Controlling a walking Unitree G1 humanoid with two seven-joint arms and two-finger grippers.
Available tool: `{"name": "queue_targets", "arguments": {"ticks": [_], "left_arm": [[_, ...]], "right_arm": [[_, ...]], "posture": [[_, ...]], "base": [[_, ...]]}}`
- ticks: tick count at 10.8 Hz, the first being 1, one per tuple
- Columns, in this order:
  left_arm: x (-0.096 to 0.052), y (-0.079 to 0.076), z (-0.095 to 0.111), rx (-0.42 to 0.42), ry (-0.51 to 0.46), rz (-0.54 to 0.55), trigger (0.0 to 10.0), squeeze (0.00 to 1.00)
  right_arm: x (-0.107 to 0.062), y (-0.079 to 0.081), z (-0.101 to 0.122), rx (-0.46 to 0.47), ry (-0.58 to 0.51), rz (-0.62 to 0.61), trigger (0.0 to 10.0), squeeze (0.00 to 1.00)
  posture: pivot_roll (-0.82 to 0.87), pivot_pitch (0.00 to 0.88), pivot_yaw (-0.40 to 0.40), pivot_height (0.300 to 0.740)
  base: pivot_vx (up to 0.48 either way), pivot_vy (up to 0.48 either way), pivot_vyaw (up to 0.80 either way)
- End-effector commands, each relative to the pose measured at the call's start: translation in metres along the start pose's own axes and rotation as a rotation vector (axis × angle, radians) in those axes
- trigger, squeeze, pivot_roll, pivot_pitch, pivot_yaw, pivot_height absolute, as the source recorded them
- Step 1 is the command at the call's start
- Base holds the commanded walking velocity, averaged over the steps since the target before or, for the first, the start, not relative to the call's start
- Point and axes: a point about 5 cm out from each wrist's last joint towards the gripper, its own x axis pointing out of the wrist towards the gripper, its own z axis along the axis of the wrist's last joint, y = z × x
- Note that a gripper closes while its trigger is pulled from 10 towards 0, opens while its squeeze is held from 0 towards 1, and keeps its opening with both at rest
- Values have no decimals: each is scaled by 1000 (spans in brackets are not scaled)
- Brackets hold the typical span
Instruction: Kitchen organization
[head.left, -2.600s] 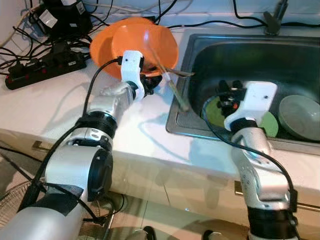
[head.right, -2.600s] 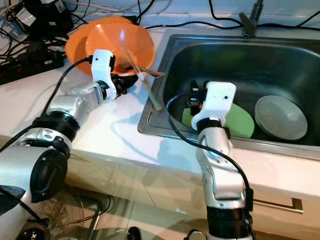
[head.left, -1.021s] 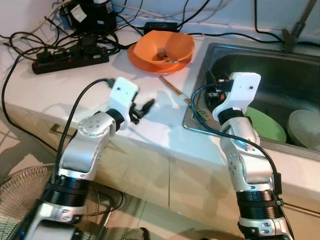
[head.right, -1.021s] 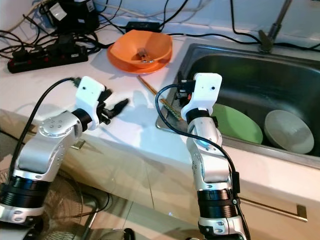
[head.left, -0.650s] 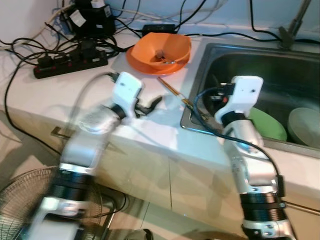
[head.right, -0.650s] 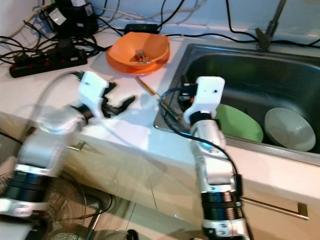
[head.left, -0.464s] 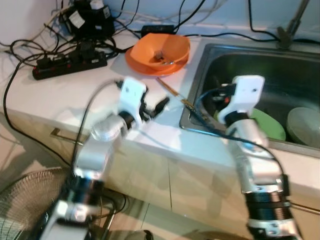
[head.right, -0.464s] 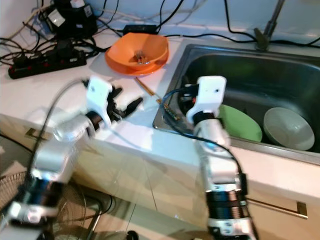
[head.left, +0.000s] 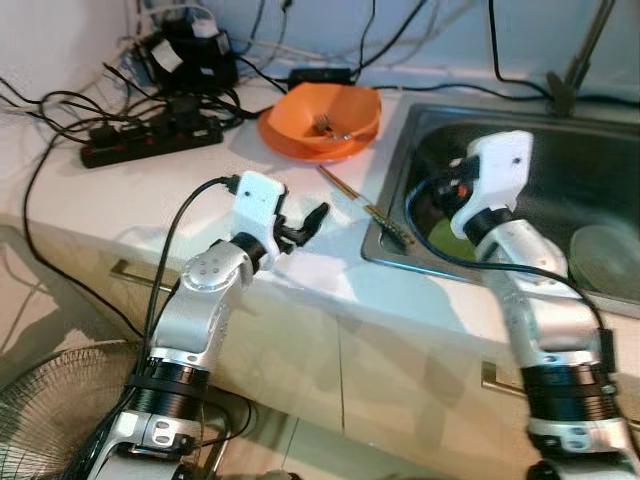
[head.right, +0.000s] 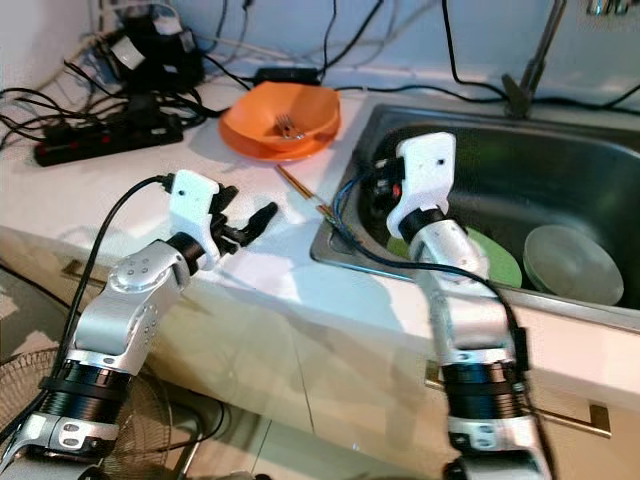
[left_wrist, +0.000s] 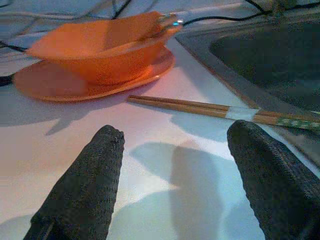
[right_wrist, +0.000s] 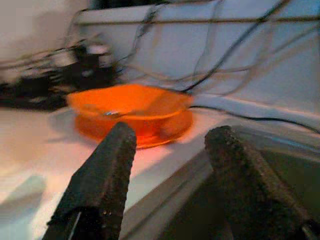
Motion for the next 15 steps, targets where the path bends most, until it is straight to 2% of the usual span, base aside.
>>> {"name": "queue_targets", "arguments": {"ticks": [1, 3, 4, 5, 6, 12, 15], "left_arm": [[-6, 9, -9, -15, 16, 52, 10000, 0], [-10, 7, -16, -29, 26, 63, 10000, 0], [-11, 6, -18, -32, 29, 66, 10000, 0], [-13, 5, -20, -39, 35, 67, 10000, 0], [-15, 3, -22, -41, 44, 60, 10000, 0], [-17, 2, -22, -31, 65, 52, 10000, 0], [-16, 2, -15, -21, 57, 50, 10000, 0]], "right_arm": [[0, 8, -5, 31, 49, 102, 10000, 0], [-5, 10, -19, 4, 144, 163, 10000, 0], [-8, 11, -24, 15, 192, 212, 10000, 0], [-15, 16, -36, -14, 274, 291, 10000, 0], [-20, 18, -41, -8, 294, 303, 10000, 0], [-22, 23, -47, -27, 328, 313, 10000, 0], [-15, 16, -37, -40, 273, 236, 10000, 0]], "posture": [[83, 35, 82, 740], [92, 47, 70, 740], [96, 58, 64, 740], [100, 68, 60, 740], [98, 72, 59, 740], [107, 81, 60, 740], [106, 81, 64, 740]], "base": [[0, 0, 0], [0, 0, 0], [0, 0, 0], [0, 0, 0], [0, 0, 0], [0, 0, 0], [0, 0, 0]]}}
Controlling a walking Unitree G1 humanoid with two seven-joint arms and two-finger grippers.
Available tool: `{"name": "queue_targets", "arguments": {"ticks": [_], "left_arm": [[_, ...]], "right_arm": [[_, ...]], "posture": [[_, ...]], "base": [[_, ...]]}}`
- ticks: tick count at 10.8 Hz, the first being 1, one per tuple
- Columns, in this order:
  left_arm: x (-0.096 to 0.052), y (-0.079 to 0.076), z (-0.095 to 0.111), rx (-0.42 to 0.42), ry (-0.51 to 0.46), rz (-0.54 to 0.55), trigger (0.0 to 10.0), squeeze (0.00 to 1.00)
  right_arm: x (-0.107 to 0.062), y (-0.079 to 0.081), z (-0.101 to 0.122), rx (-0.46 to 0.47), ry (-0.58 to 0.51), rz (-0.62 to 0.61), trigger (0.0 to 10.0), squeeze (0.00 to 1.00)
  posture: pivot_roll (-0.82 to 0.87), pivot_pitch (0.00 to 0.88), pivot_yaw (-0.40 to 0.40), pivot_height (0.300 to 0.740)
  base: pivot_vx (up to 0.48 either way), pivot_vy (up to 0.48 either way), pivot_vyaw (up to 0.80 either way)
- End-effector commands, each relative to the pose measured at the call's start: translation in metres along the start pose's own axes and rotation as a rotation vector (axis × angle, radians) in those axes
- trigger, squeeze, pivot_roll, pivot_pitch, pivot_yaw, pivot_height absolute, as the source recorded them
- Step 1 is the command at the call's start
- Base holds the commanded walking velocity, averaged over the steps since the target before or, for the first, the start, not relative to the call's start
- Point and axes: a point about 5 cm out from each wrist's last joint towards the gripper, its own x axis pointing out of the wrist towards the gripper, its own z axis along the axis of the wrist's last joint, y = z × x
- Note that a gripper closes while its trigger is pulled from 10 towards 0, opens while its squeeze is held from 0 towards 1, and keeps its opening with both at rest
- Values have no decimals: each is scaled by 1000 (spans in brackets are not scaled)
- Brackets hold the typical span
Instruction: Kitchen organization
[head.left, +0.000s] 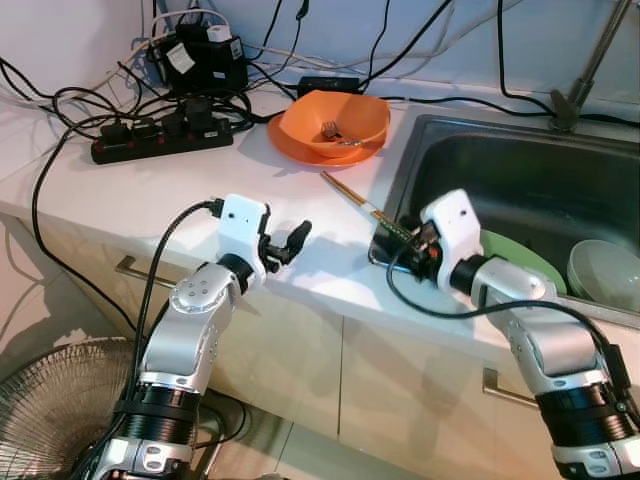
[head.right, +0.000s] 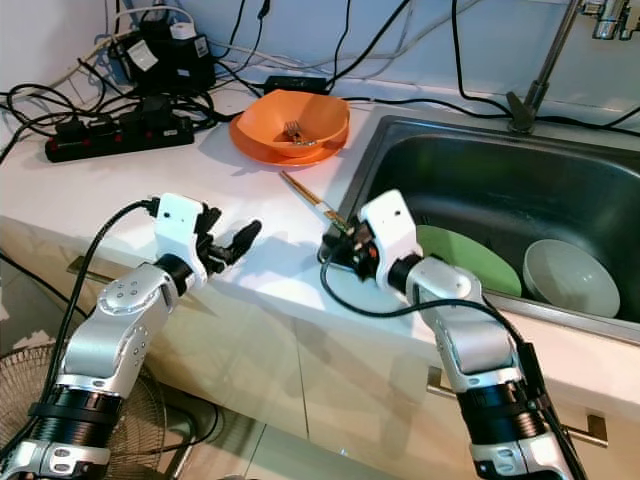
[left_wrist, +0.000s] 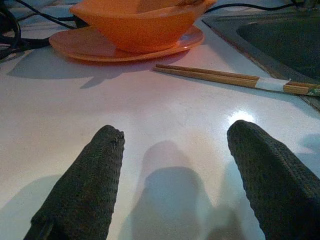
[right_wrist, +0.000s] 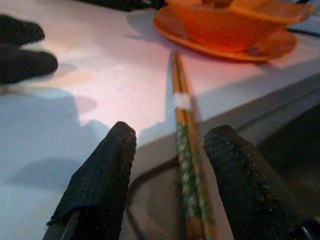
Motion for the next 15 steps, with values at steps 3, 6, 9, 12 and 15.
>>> {"name": "queue_targets", "arguments": {"ticks": [3, 6, 9, 12, 15], "left_arm": [[0, -1, 5, 26, 3, -10, 10000, 0], [-1, 1, 8, 50, 12, -15, 10000, 0], [-4, 1, 11, 85, 29, -25, 10000, 0], [-5, 0, 12, 105, 45, -44, 10000, 0], [-6, -1, 10, 110, 71, -60, 10000, 0]], "right_arm": [[2, -3, 9, -14, -31, -24, 10000, 0], [5, -5, 6, -43, -4, -18, 10000, 0], [9, -7, 4, -68, 28, -15, 10000, 0], [11, -7, -3, -69, 75, 1, 10000, 0], [12, -7, -11, -58, 120, 4, 10000, 0]], "posture": [[108, 80, 62, 740], [116, 78, 60, 740], [130, 75, 54, 740], [135, 72, 52, 740], [137, 74, 52, 740]], "base": [[0, 0, 0], [0, 0, 0], [0, 0, 0], [0, 0, 0], [0, 0, 0]]}}
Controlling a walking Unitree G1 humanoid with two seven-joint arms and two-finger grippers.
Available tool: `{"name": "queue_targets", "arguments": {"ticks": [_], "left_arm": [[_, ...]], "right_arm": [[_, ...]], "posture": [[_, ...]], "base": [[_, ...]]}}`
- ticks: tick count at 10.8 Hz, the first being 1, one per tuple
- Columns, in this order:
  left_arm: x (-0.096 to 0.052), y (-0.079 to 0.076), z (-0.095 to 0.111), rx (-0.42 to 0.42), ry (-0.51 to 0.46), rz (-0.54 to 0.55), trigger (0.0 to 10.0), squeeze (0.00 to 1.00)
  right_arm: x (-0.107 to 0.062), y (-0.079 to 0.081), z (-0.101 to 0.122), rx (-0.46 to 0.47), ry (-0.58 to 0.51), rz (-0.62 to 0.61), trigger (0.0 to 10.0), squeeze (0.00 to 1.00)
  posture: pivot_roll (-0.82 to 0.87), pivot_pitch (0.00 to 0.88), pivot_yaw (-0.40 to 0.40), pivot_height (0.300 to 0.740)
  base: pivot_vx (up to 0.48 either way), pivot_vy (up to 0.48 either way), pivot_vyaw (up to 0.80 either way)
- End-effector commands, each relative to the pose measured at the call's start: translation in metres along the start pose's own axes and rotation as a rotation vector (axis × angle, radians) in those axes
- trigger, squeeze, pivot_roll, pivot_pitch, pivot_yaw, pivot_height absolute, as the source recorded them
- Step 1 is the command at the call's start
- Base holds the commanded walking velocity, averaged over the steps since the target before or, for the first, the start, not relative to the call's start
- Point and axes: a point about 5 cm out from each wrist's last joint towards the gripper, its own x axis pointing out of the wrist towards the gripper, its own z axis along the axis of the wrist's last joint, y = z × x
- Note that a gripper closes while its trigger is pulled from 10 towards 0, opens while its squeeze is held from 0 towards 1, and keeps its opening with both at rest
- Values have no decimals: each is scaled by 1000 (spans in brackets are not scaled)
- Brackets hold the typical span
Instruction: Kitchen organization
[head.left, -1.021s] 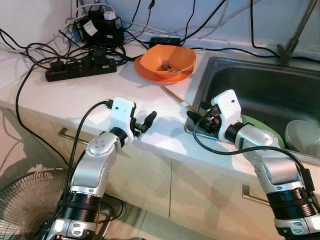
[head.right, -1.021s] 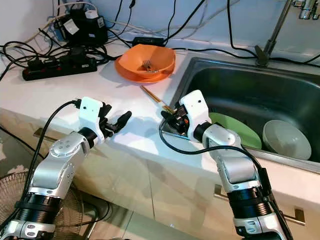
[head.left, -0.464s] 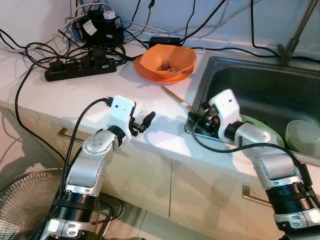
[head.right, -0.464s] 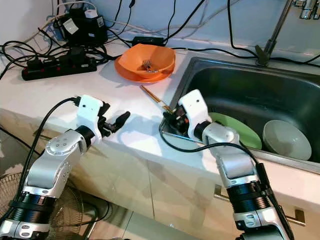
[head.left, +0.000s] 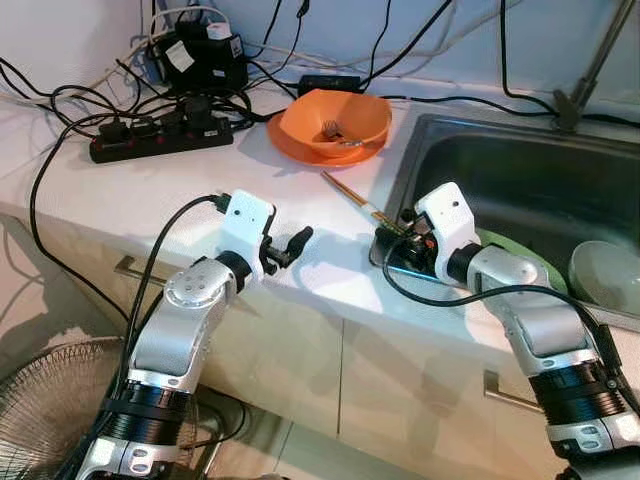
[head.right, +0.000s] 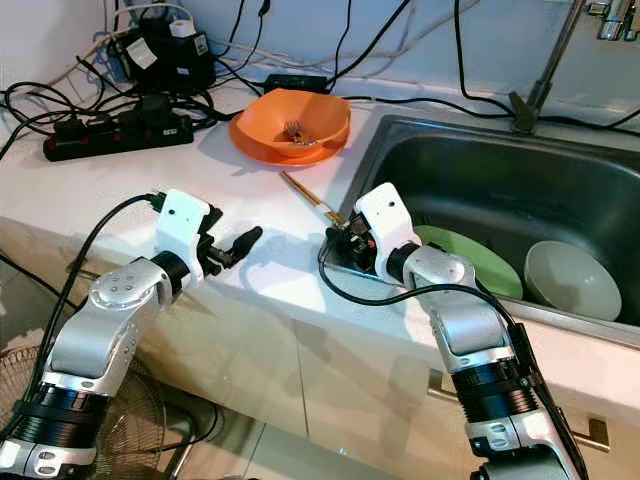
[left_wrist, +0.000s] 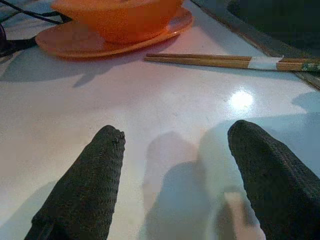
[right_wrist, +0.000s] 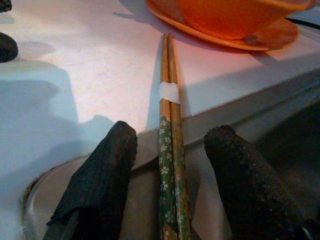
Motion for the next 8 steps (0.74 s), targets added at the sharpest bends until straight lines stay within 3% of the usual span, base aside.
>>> {"name": "queue_targets", "arguments": {"ticks": [1, 2, 3, 4, 5, 8], "left_arm": [[-2, -1, 2, 11, 3, -14, 10000, 0], [-3, -2, 3, 10, 3, -21, 10000, 0], [-4, -3, 3, 8, 4, -24, 10000, 0], [-4, -4, 3, 2, 5, -27, 10000, 0], [-6, -4, 3, -2, 7, -29, 10000, 0], [-6, -4, 4, -5, 13, -33, 10000, 0]], "right_arm": [[2, 3, -10, 17, 60, 21, 10000, 0], [3, 5, -13, 71, 73, 33, 9098, 0], [4, 7, -16, 108, 81, 39, 5451, 0], [5, 10, -20, 139, 97, 44, 6157, 0], [6, 13, -22, 193, 102, 52, 5725, 0], [7, 14, -22, 222, 104, 59, 0, 0]], "posture": [[137, 74, 52, 740], [144, 74, 50, 740], [147, 76, 50, 740], [150, 79, 49, 740], [151, 80, 49, 740], [151, 81, 50, 740]], "base": [[0, 0, 0], [0, 0, 0], [0, 0, 0], [0, 0, 0], [0, 0, 0], [0, 0, 0]]}}
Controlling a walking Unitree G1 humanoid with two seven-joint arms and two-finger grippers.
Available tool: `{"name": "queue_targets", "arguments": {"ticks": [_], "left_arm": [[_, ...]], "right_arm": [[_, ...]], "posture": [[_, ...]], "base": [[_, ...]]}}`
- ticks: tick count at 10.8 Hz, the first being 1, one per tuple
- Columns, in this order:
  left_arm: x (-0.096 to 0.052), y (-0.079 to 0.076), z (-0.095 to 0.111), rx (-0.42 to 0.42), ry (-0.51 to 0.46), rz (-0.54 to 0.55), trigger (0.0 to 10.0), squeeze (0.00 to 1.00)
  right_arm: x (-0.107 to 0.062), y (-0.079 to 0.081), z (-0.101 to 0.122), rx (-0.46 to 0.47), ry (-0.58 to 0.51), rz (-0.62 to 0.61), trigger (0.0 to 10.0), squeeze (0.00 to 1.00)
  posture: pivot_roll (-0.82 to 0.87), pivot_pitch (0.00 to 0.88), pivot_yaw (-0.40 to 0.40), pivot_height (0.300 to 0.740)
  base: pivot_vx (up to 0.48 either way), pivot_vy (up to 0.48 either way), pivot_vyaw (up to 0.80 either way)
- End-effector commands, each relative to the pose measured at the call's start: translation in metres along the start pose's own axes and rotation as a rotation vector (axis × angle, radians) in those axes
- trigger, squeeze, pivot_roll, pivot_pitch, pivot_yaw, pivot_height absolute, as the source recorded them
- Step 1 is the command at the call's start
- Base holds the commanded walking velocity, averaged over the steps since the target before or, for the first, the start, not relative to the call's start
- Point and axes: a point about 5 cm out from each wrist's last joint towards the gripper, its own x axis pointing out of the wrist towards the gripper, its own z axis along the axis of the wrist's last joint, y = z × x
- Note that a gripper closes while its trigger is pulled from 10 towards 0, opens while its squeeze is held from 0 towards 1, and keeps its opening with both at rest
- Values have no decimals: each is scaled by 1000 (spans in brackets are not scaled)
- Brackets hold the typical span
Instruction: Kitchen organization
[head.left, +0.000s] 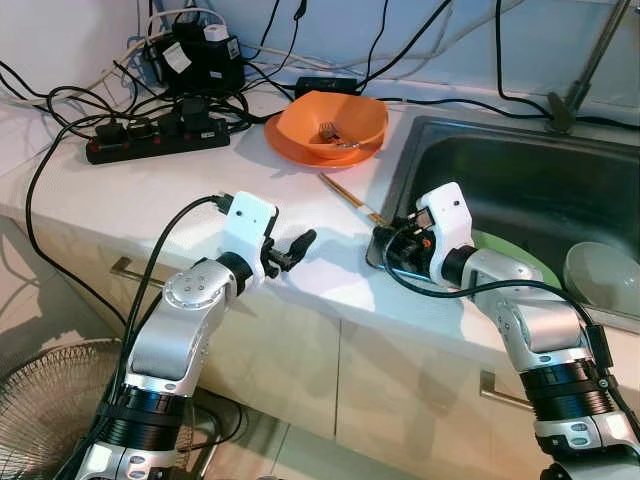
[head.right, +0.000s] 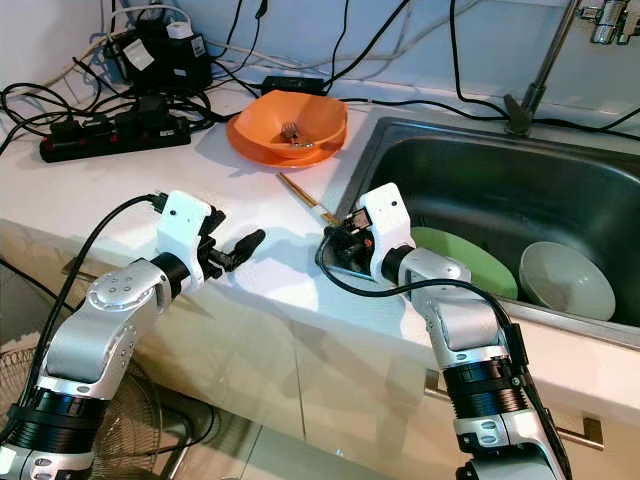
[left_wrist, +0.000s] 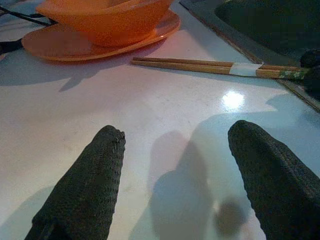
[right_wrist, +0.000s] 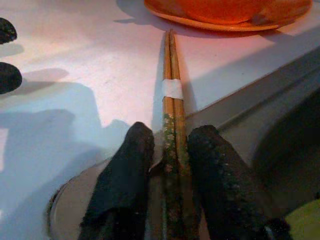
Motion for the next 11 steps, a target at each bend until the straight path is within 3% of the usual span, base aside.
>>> {"name": "queue_targets", "arguments": {"ticks": [1, 6, 11], "left_arm": [[-2, 0, 1, 4, 3, -6, 10000, 0], [-2, 0, 4, 15, 2, -6, 10000, 0], [1, -1, 7, 2, -18, -5, 10000, 0]], "right_arm": [[3, 4, -20, 37, 97, 20, 0, 0], [4, 8, -19, 10, 93, 29, 0, 0], [-2, -4, 4, -3, -25, -10, 0, 0]], "posture": [[150, 79, 50, 740], [153, 76, 51, 740], [143, 73, 56, 740]], "base": [[0, 0, 0], [0, 0, 0], [0, 0, 0]]}}
